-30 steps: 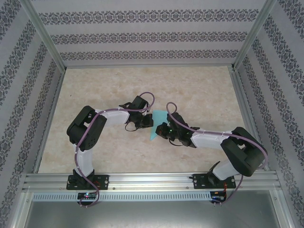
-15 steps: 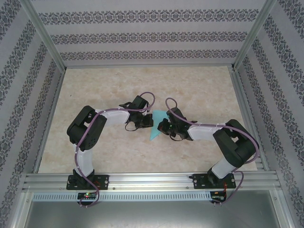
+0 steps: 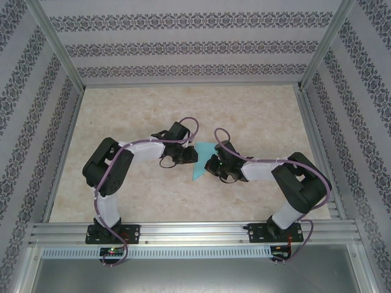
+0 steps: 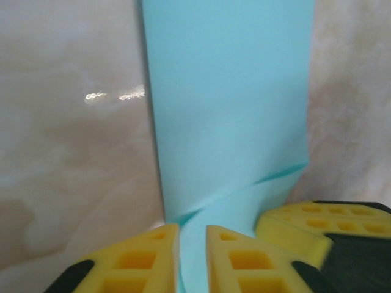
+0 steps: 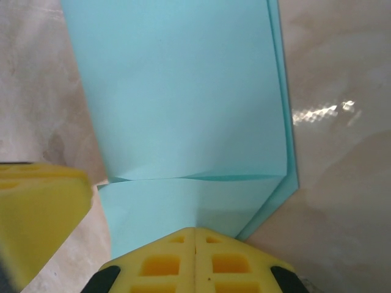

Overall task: Fold a paper plane with a square sheet of paper (pick it up from the middle)
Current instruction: Third fold the triangle at the center of the table.

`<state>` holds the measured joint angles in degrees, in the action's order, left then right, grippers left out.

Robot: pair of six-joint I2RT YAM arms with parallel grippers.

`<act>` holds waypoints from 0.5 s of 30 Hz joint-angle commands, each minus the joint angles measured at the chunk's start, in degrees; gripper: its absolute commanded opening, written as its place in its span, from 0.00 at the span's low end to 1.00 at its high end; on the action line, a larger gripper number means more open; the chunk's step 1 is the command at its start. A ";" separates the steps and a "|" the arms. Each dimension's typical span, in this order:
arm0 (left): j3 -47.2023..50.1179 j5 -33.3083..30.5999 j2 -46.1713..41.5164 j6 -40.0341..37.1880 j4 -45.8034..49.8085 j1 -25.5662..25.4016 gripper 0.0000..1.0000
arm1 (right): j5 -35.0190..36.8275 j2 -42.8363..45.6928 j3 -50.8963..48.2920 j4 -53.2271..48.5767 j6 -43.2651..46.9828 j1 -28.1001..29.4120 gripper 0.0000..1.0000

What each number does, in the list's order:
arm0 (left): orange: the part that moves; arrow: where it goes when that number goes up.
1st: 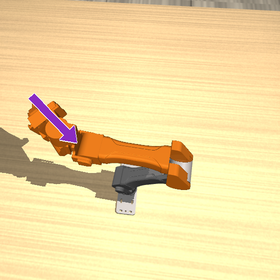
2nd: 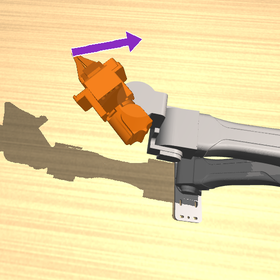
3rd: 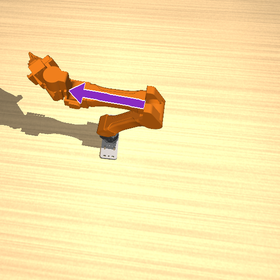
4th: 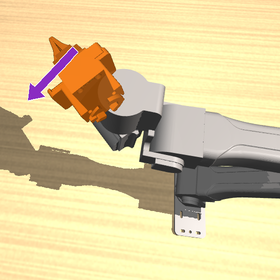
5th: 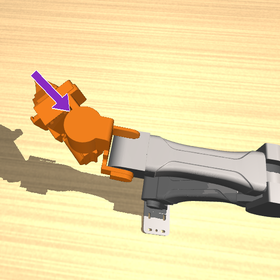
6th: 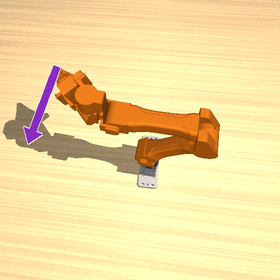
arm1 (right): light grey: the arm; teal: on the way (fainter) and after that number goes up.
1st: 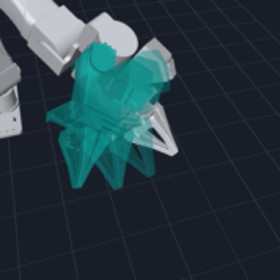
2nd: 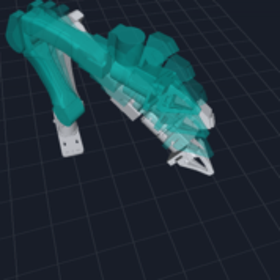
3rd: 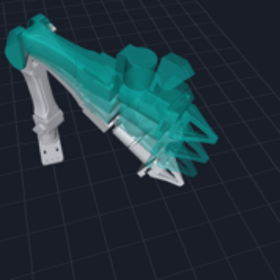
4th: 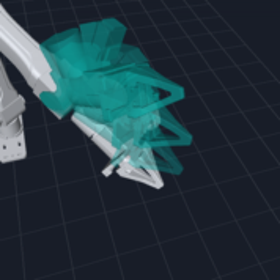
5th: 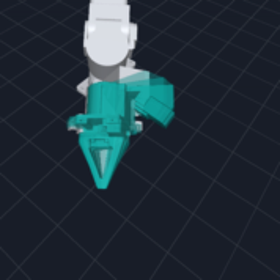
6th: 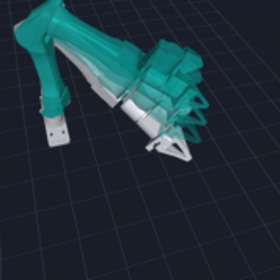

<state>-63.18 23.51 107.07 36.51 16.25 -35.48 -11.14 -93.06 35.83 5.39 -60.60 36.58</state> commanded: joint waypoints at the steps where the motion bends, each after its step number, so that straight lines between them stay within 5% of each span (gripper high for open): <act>1: 3.14 0.39 -5.57 1.02 -3.76 -1.45 0.23 | 2.43 0.05 -1.63 -0.47 -2.12 -0.58 0.00; 6: 8.05 -0.04 -10.12 3.48 -6.18 -3.45 0.24 | 3.02 0.24 -2.00 -0.11 -3.82 -0.48 0.00; 15: 11.50 -1.02 -8.76 6.83 -8.26 -8.76 0.12 | 3.20 -0.63 -3.11 1.51 -6.49 -0.65 0.00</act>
<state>-52.51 23.22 97.12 41.54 11.25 -43.03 -10.57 -92.92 34.59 7.75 -65.39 36.60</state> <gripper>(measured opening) 0.128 0.048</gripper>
